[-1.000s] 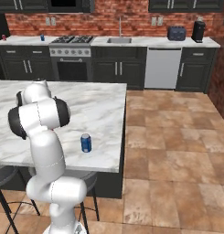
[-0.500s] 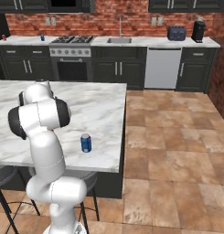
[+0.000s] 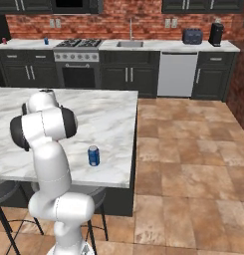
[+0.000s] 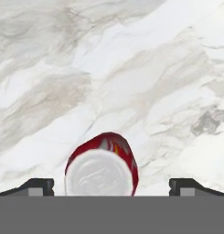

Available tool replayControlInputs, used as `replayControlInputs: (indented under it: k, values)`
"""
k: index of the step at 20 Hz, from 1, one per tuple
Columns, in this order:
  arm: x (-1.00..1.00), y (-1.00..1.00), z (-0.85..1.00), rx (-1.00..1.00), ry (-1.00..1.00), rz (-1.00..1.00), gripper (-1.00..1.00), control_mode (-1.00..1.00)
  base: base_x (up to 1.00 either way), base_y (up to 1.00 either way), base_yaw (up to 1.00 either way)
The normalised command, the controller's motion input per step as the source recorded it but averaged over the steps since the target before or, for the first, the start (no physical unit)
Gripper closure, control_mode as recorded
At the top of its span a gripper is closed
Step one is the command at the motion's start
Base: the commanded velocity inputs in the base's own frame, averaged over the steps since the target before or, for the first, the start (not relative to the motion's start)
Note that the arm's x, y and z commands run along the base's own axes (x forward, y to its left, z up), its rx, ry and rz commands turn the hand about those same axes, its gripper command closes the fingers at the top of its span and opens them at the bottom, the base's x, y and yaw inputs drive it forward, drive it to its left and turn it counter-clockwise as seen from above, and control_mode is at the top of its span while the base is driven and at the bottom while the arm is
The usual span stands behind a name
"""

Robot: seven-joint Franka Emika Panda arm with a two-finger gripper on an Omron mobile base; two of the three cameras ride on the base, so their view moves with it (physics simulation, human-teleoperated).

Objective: Four empty soda cans are scattered around the kitchen. Gather all the cans and cluster them next to the stove for recycling.

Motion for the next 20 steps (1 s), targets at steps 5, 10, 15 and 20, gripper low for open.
replayControlInputs:
  k: [5,10,15,20]
  values:
    - [0.0,0.0,-0.18,0.0,0.0,0.0,-1.0,-1.0,0.0,0.0,0.0]
    - [0.0,0.0,-0.18,0.0,0.0,0.0,-1.0,-1.0,0.0,0.0,0.0]
    - [0.0,0.0,-0.11,0.0,0.0,0.0,-1.0,-1.0,0.0,0.0,0.0]
    - [0.0,0.0,0.0,0.0,0.0,0.0,1.0,-1.0,0.0,0.0,0.0]
